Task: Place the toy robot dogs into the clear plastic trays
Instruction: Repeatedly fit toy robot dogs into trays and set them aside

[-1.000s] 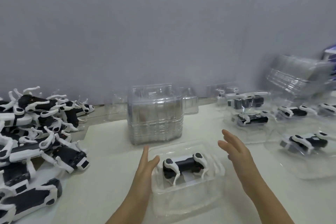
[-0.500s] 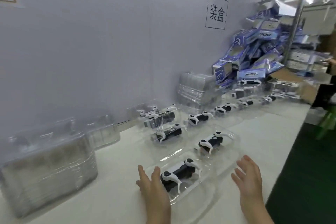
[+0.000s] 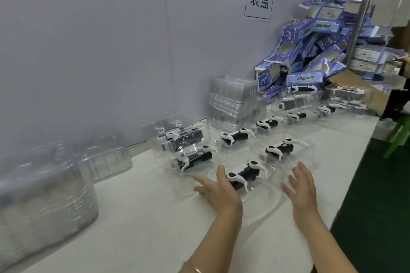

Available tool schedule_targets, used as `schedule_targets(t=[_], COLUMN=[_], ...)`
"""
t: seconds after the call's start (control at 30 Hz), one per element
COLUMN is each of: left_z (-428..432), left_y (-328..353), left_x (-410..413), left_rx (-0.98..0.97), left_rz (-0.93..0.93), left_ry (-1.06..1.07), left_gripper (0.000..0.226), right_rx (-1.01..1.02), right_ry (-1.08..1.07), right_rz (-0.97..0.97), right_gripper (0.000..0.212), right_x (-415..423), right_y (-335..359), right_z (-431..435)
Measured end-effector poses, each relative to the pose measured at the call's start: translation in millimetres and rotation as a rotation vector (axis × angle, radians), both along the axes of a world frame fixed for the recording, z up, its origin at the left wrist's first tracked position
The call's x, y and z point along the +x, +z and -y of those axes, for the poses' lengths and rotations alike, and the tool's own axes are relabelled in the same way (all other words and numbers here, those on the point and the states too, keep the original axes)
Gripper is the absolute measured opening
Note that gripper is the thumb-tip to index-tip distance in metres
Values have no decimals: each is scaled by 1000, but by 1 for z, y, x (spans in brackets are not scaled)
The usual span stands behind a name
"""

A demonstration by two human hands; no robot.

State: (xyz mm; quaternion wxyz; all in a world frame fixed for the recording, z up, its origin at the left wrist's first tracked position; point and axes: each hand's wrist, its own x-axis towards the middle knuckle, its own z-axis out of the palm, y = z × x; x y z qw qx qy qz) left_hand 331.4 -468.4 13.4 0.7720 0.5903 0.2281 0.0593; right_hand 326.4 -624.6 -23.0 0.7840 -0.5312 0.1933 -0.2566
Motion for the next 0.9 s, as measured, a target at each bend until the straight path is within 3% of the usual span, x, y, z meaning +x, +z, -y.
schedule_targets(t=[0.13,0.27,0.37,0.43,0.53,0.63,0.73,0.8,0.9], left_z=[4,-22,-76,-128,-216,-292,-352,-380,-401], left_y=[1,2,-2,-8,-4,9,17,17,16], left_x=[2,-22,-56,-76,-98,-119,-134,-138,-135], left_rx=[-110,-144,-96,-71,8,133,192,204,306], left_rz=[38,40,45,79,145,242,305,287,203], left_ry=[2,5,46,125,372,650,862,870,647], left_gripper=[78,61,44,32,25,21,26,32,61], right_rx=[-53,-122,-252,-411,-495,-564,-759,-865,-1007], right_ry=[-9,-9,-58,-205,-368,-224,-40,99,440], right_rz=[19,29,0,15,180,412,687,778,720], right_gripper=[39,42,47,53,54,51,36,33,30], right_x=[0,-2,-9,-18,-28,-29,-37,-38,-28], right_y=[-6,-6,-4,-2,1,18,54,76,102], right_z=[2,-2,-10,-19,-51,-122,-215,-271,-342])
